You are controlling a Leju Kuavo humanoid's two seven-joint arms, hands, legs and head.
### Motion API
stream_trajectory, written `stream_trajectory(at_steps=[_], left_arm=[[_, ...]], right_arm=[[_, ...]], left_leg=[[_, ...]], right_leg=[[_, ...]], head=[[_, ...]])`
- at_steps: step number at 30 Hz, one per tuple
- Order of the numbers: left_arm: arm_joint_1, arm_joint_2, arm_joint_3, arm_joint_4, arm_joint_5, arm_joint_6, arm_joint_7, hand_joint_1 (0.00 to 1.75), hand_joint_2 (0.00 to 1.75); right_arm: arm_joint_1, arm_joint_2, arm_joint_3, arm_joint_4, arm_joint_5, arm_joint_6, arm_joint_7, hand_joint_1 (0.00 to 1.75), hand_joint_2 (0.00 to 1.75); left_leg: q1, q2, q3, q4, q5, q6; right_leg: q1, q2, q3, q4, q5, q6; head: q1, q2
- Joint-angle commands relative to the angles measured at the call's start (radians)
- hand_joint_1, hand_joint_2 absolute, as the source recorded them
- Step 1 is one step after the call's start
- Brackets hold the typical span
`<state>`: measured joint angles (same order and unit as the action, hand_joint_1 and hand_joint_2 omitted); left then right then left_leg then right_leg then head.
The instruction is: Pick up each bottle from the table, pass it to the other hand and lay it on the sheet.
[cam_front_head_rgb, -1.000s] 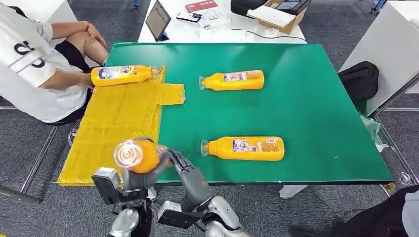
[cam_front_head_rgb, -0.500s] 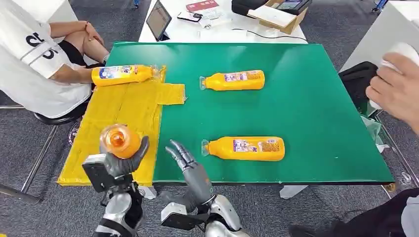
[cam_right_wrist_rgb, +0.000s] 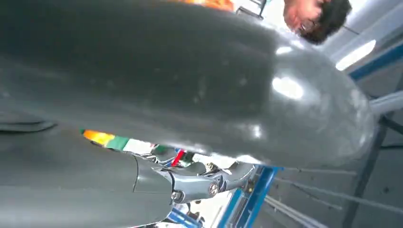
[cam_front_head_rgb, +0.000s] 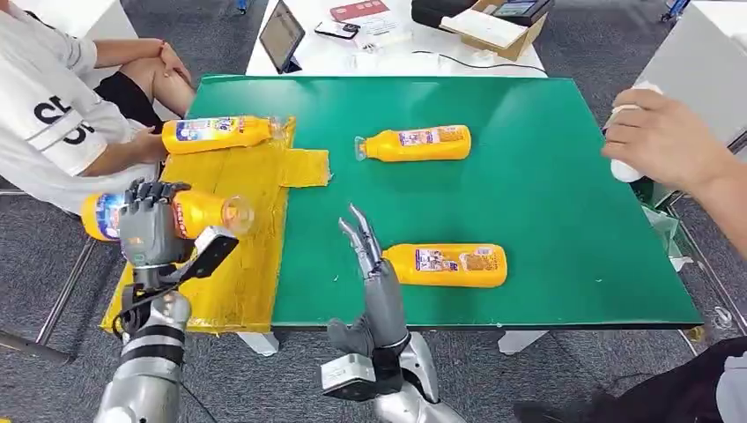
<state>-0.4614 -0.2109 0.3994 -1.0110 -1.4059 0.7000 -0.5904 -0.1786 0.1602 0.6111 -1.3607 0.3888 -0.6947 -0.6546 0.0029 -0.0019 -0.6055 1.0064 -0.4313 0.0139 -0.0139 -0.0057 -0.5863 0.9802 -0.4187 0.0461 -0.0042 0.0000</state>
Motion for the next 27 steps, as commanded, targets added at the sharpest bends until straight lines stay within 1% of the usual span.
stream_trajectory(at_steps=[1,2,3,4,6,7,12,13,14,15,16,18,21,22,23,24,25,27], left_arm=[[-0.163,0.152,-0.101,0.393,-0.095,-0.002,0.262,1.75,1.75],[-0.166,0.157,-0.11,0.402,-0.083,-0.002,0.266,1.75,1.75],[-0.183,0.177,-0.134,0.463,-0.12,-0.002,0.309,1.75,1.75],[-0.183,0.177,-0.134,0.463,-0.12,-0.002,0.309,1.75,1.75],[-0.183,0.177,-0.134,0.463,-0.12,-0.002,0.309,1.75,1.75],[-0.183,0.177,-0.134,0.463,-0.12,-0.002,0.309,1.75,1.75],[-0.183,0.177,-0.134,0.463,-0.12,-0.002,0.309,1.75,1.75],[-0.183,0.177,-0.134,0.463,-0.12,-0.002,0.309,1.75,1.75],[-0.214,0.184,-0.146,0.543,-0.117,-0.007,0.331,1.75,1.75],[-0.248,0.181,-0.114,0.611,-0.01,-0.019,0.285,1.75,1.75],[-0.258,0.203,-0.186,0.642,-0.076,-0.008,0.354,1.75,1.75],[-0.277,0.198,-0.158,0.668,0.005,-0.087,0.349,1.75,1.75],[-0.289,0.203,-0.172,0.689,0.014,-0.163,0.398,1.75,1.75],[-0.287,0.203,-0.162,0.692,0.042,-0.198,0.397,1.75,1.75],[-0.279,0.209,-0.177,0.689,0.034,-0.199,0.405,1.75,1.75],[-0.272,0.22,-0.219,0.69,-0.004,-0.193,0.427,1.75,1.75],[-0.266,0.22,-0.211,0.696,0.018,-0.21,0.423,1.75,1.75],[-0.258,0.226,-0.246,0.703,-0.005,-0.236,0.44,1.75,1.75]], right_arm=[[-0.008,-0.012,-0.031,-0.032,-0.026,0.001,0.009,0.0,0.0],[-0.008,-0.013,-0.031,-0.033,-0.028,0.002,0.011,0.0,0.0],[-0.007,-0.013,-0.031,-0.033,-0.03,0.006,0.014,0.0,0.0],[-0.007,-0.013,-0.031,-0.033,-0.03,0.006,0.014,0.0,0.0],[-0.007,-0.013,-0.031,-0.033,-0.03,0.006,0.014,0.0,0.0],[-0.007,-0.013,-0.031,-0.033,-0.03,0.006,0.014,0.0,0.0],[-0.007,-0.013,-0.031,-0.033,-0.03,0.006,0.014,0.0,0.0],[-0.007,-0.013,-0.031,-0.033,-0.03,0.006,0.014,0.0,0.0],[-0.007,-0.013,-0.032,-0.03,-0.032,0.01,0.018,0.0,0.0],[-0.005,-0.013,-0.034,-0.03,-0.033,0.013,0.02,0.0,0.0],[-0.004,-0.013,-0.034,-0.028,-0.033,0.022,0.023,0.0,0.0],[0.003,-0.005,-0.042,-0.043,-0.067,0.048,0.022,0.0,0.0],[-0.004,-0.003,-0.042,-0.046,-0.057,0.052,0.032,0.0,0.0],[-0.005,-0.002,-0.043,-0.042,-0.051,0.056,0.04,0.0,0.0],[-0.004,-0.001,-0.045,-0.038,-0.051,0.057,0.04,0.0,0.0],[-0.004,-0.001,-0.044,-0.033,-0.049,0.061,0.04,0.0,0.0],[-0.004,0.0,-0.046,-0.026,-0.049,0.062,0.04,0.0,0.0],[-0.003,0.0,-0.047,-0.019,-0.05,0.071,0.041,0.0,0.0]], left_leg=[[0.001,-0.002,0.004,0.0,0.0,-0.001],[0.0,-0.003,0.002,-0.001,0.0,-0.001],[0.0,-0.004,0.003,-0.001,0.0,-0.001],[0.0,-0.004,0.003,-0.001,0.001,-0.001],[0.001,0.0,0.002,0.0,0.0,-0.001],[0.001,0.0,0.004,0.0,-0.001,-0.001],[0.001,0.0,0.002,0.0,0.0,-0.001],[0.001,0.0,0.003,0.0,-0.001,-0.001],[0.001,0.0,0.002,0.0,0.0,-0.001],[0.001,0.0,0.003,0.0,-0.001,-0.001],[0.001,-0.002,0.002,0.001,0.0,-0.001],[0.001,-0.002,0.002,0.0,0.0,-0.001],[0.001,-0.001,0.001,0.001,0.0,-0.001],[0.001,-0.001,0.001,0.0,0.0,-0.001],[0.001,-0.001,0.001,0.001,0.0,-0.001],[0.0,0.0,0.001,0.0,0.0,-0.001],[0.001,0.001,0.003,0.0,-0.001,-0.001],[0.001,0.001,0.004,0.0,-0.001,-0.001]], right_leg=[[0.001,-0.002,0.004,0.0,-0.001,-0.002],[0.0,-0.003,0.003,0.0,-0.001,-0.002],[0.001,-0.004,0.004,0.0,-0.001,-0.002],[0.0,-0.004,0.003,0.0,-0.001,-0.002],[0.001,0.0,0.001,0.0,0.0,-0.001],[0.001,0.0,0.003,0.0,-0.001,-0.002],[0.001,0.0,0.002,0.0,-0.001,-0.001],[0.001,-0.001,0.004,0.0,-0.001,-0.002],[0.001,-0.001,0.002,0.0,-0.001,-0.001],[0.001,-0.001,0.004,0.001,-0.001,-0.002],[0.001,-0.002,0.002,0.001,-0.001,-0.001],[0.001,-0.003,0.003,0.001,-0.001,-0.002],[0.001,-0.001,0.001,0.001,-0.001,-0.002],[0.001,-0.001,0.001,0.001,0.0,-0.001],[0.001,-0.001,0.002,0.001,-0.001,-0.002],[0.001,0.0,0.001,0.0,0.0,-0.001],[0.001,0.001,0.003,0.0,-0.001,-0.002],[0.001,0.001,0.004,0.001,-0.001,-0.002]], head=[[0.0,0.0],[0.0,0.0],[0.0,0.0],[0.0,0.0],[0.0,0.0],[0.0,0.0],[0.0,0.0],[0.0,0.0],[0.0,0.0],[0.0,0.0],[0.0,0.0],[0.0,0.0],[0.0,0.0],[0.0,0.0],[0.0,0.0],[0.0,0.0],[0.0,0.0],[0.0,0.0]])
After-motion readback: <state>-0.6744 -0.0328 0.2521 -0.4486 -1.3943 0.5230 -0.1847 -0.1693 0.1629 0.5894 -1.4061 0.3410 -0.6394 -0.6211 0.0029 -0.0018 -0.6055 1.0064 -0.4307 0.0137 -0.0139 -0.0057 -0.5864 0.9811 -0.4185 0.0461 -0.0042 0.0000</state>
